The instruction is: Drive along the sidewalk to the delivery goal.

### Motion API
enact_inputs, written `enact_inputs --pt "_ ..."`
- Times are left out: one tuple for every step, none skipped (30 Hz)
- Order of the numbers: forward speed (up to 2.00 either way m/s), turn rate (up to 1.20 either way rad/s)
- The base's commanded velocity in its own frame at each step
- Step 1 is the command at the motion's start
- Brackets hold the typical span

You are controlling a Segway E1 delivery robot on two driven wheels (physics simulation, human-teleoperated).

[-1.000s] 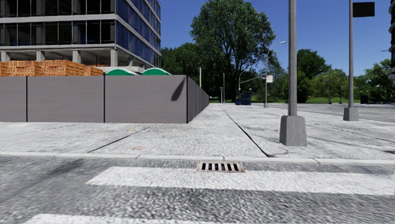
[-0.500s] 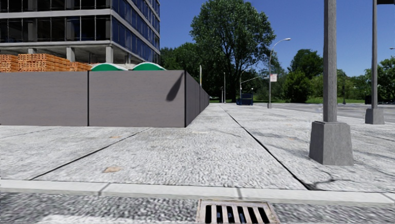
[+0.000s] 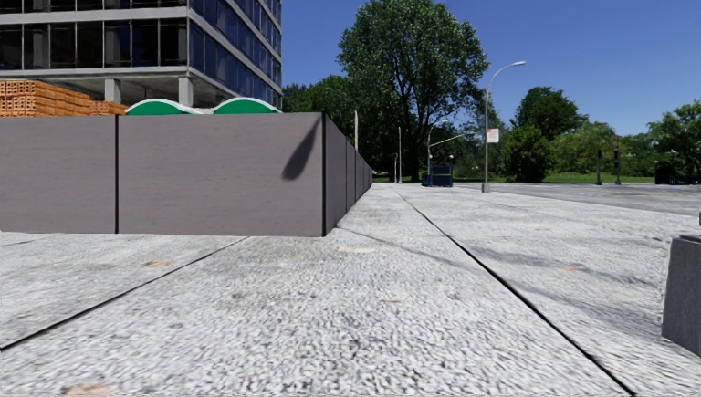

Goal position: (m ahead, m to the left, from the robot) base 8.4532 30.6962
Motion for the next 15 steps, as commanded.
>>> enact_inputs --pt "2.0 0.0" --pt "2.0 0.0" --pt "2.0 0.0" --pt "2.0 0.0" --pt "2.0 0.0" --pt "2.0 0.0" --pt "2.0 0.0" --pt "2.0 0.02" --pt "2.0 0.05" --pt "2.0 0.06" --pt "2.0 0.11" --pt "2.0 0.11" --pt "2.0 0.23" --pt "2.0 0.38" --pt "2.0 0.62"
